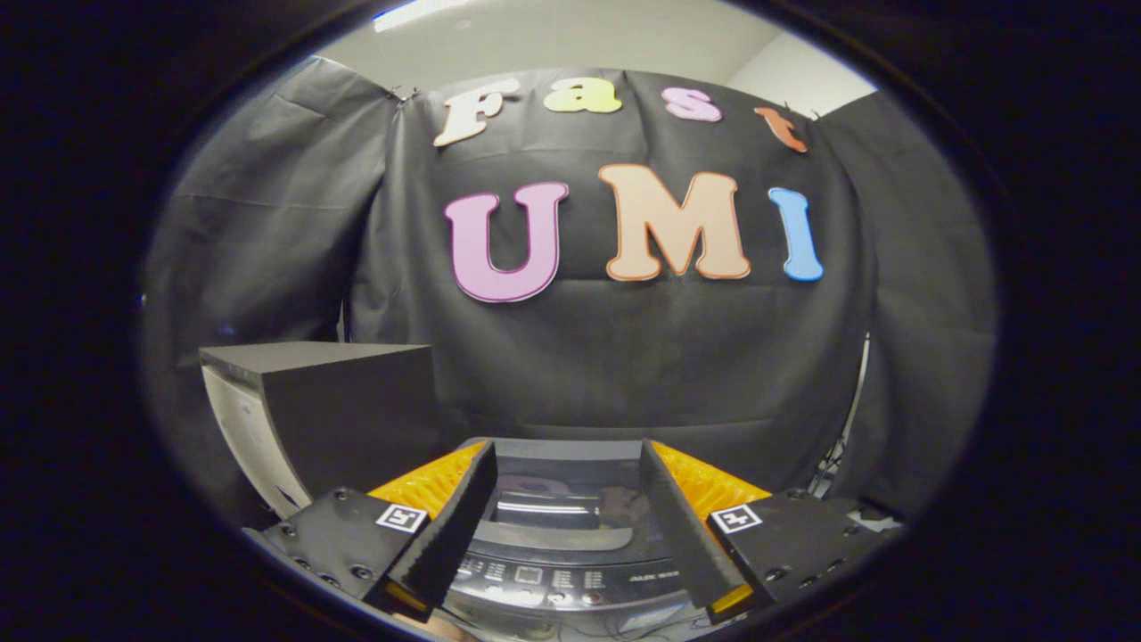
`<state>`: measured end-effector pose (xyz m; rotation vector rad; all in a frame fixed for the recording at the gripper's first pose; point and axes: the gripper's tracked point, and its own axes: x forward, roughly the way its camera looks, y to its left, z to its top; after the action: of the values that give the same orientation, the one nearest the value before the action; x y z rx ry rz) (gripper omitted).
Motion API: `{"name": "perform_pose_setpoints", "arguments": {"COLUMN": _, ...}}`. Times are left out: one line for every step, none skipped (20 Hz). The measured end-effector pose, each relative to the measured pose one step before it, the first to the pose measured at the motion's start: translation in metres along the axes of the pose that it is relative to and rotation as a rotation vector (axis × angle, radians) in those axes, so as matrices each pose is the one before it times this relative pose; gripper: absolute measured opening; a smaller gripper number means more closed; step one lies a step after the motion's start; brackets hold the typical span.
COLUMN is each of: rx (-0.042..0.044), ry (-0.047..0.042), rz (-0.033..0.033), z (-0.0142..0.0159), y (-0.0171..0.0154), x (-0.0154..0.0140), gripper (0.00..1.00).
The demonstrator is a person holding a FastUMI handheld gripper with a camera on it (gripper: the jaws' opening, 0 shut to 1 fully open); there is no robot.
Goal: Put the clothes into the washing machine and then close the washing machine lid.
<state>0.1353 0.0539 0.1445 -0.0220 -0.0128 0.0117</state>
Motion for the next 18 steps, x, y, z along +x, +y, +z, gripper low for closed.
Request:
{"name": "perform_pose_setpoints", "arguments": {"rx": -0.02967, "ry": -0.01808, "rz": -0.00935, "z": -0.00175, "y": -0.0075, "x": -0.00973, "gripper": 1.0}}
{"name": "perform_pose_setpoints", "arguments": {"rx": -0.02682, "ry": -0.01392, "rz": -0.00455, "z": -0.00387, "y": -0.00637, "x": -0.01123, "gripper": 1.0}}
{"name": "perform_pose_setpoints", "arguments": {"rx": -0.01127, "ry": -0.00512, "rz": 0.0014, "z": -0.00545, "y": -0.00353, "x": -0.0117, "gripper": 1.0}}
{"name": "perform_pose_setpoints", "arguments": {"rx": 0.00038, "ry": -0.00379, "rz": 0.00721, "z": -0.0064, "y": -0.00031, "x": -0.01093, "gripper": 1.0}}
{"name": "perform_pose_setpoints", "arguments": {"rx": 0.01049, "ry": -0.0084, "rz": 0.01093, "z": -0.00683, "y": -0.00062, "x": -0.01108, "gripper": 1.0}}
{"name": "perform_pose_setpoints", "arguments": {"rx": 0.01529, "ry": -0.00896, "rz": 0.01811, "z": -0.00559, "y": 0.00087, "x": -0.0111, "gripper": 1.0}}
{"name": "perform_pose_setpoints", "arguments": {"rx": 0.0165, "ry": -0.00871, "rz": 0.01619, "z": -0.00662, "y": 0.00202, "x": -0.0093, "gripper": 0.99}}
{"name": "perform_pose_setpoints", "arguments": {"rx": 0.01196, "ry": -0.00867, "rz": 0.00982, "z": -0.00713, "y": -0.00144, "x": -0.00862, "gripper": 0.99}}
{"name": "perform_pose_setpoints", "arguments": {"rx": 0.01108, "ry": -0.0018, "rz": -0.0034, "z": -0.00771, "y": -0.00217, "x": -0.00671, "gripper": 0.99}}
{"name": "perform_pose_setpoints", "arguments": {"rx": 0.01078, "ry": 0.00395, "rz": -0.00715, "z": -0.00885, "y": -0.00383, "x": -0.00749, "gripper": 0.99}}
{"name": "perform_pose_setpoints", "arguments": {"rx": 0.00968, "ry": 0.00861, "rz": -0.00732, "z": -0.00725, "y": -0.00238, "x": -0.00538, "gripper": 0.99}}
{"name": "perform_pose_setpoints", "arguments": {"rx": 0.00624, "ry": 0.00662, "rz": -0.00694, "z": -0.008, "y": -0.00015, "x": -0.00506, "gripper": 0.99}}
{"name": "perform_pose_setpoints", "arguments": {"rx": 0.00357, "ry": 0.005, "rz": -0.00683, "z": -0.00464, "y": -0.00114, "x": -0.00441, "gripper": 0.99}}
{"name": "perform_pose_setpoints", "arguments": {"rx": 0.00183, "ry": 0.00375, "rz": -0.0062, "z": -0.00494, "y": -0.00168, "x": -0.00602, "gripper": 0.99}}
{"name": "perform_pose_setpoints", "arguments": {"rx": -0.00156, "ry": 0.0, "rz": -0.00657, "z": -0.00259, "y": -0.00151, "x": -0.00231, "gripper": 1.0}}
{"name": "perform_pose_setpoints", "arguments": {"rx": -0.00156, "ry": 0.00231, "rz": -0.0068, "z": -0.00215, "y": -0.002, "x": -0.00234, "gripper": 1.0}}
{"name": "perform_pose_setpoints", "arguments": {"rx": 0.00177, "ry": 0.00535, "rz": -0.00204, "z": -0.00409, "y": -0.00093, "x": -0.00293, "gripper": 1.0}}
{"name": "perform_pose_setpoints", "arguments": {"rx": 0.00196, "ry": 0.00882, "rz": -0.00052, "z": -0.00603, "y": 0.00054, "x": -0.00331, "gripper": 0.99}}
